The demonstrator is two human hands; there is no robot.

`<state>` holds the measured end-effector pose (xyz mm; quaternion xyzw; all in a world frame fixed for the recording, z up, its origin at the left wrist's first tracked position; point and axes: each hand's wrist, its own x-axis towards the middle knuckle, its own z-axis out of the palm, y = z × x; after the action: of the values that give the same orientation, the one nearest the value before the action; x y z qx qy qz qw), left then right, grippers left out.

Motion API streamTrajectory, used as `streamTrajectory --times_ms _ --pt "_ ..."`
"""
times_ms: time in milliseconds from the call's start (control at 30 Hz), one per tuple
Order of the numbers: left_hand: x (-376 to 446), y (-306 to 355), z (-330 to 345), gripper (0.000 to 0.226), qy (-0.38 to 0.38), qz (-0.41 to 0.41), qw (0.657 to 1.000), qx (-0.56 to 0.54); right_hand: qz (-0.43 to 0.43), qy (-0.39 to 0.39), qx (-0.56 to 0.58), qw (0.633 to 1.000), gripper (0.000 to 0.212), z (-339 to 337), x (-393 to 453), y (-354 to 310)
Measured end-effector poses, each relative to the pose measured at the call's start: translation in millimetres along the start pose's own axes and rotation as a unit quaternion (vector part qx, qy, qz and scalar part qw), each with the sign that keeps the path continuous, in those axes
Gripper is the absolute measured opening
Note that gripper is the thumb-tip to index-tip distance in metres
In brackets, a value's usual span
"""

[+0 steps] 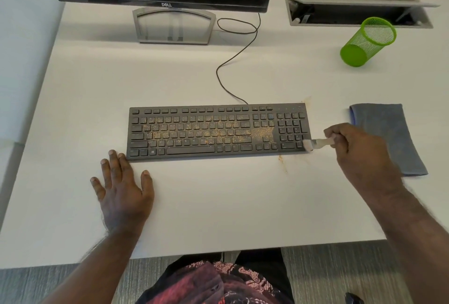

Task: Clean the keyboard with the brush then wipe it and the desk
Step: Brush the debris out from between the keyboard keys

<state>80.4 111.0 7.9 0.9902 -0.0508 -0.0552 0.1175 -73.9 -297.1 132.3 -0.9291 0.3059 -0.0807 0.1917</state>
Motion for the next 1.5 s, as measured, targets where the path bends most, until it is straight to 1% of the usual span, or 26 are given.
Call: streamTrajectory --times_ms 100,233,333,500,567,633,767,900,1000,1100,1167,1300,1500 --pt "0 -1 0 0.079 0.0 0.003 1.0 0.002 0.013 0.025 0.028 0.999 0.021 -4 8 -5" --pt "-1 0 0 0.078 0.001 0.003 1.0 0.004 -0.038 0.05 0.068 0.996 0.021 2 24 -18" --pt "-1 0 0 0.078 0.003 0.001 1.0 0.002 -0.06 0.065 0.064 0.994 0.021 11 35 -28" --pt "-1 2 0 0.08 0.004 0.0 1.0 0.0 -0.013 0.022 0.049 0.998 0.022 25 38 -32" --pt "0 1 -1 0.08 0.004 -0.002 1.0 -0.001 -0.013 -0.001 0.052 0.999 0.022 24 40 -31" --pt "0 1 -1 0.08 0.003 0.0 1.0 0.0 -0.02 -0.007 0.065 0.998 0.023 19 42 -32" --pt "-1 1 -1 0.08 0.003 0.001 1.0 -0.002 -0.046 0.011 0.035 0.998 0.022 5 51 -26" --pt "-1 0 -2 0.08 0.002 0.002 1.0 -0.001 -0.107 -0.05 -0.032 0.992 0.022 3 63 -22" --pt "-1 1 -2 0.079 0.001 0.001 1.0 -0.001 -0.145 -0.101 -0.046 0.983 0.023 2 68 -37" --pt "-1 0 -1 0.08 0.0 0.0 1.0 0.0 -0.178 -0.128 -0.063 0.974 0.028 4 71 -47" --pt "-1 1 -1 0.08 0.0 0.0 1.0 0.0 -0.181 -0.131 -0.071 0.972 0.031 1 76 -47" --pt "0 0 0 0.08 -0.002 0.001 1.0 0.003 -0.162 -0.117 -0.066 0.978 0.023 -8 83 -41" --pt "0 1 -1 0.08 0.001 0.004 1.0 -0.002 -0.144 -0.14 -0.046 0.978 0.027 10 79 -48"
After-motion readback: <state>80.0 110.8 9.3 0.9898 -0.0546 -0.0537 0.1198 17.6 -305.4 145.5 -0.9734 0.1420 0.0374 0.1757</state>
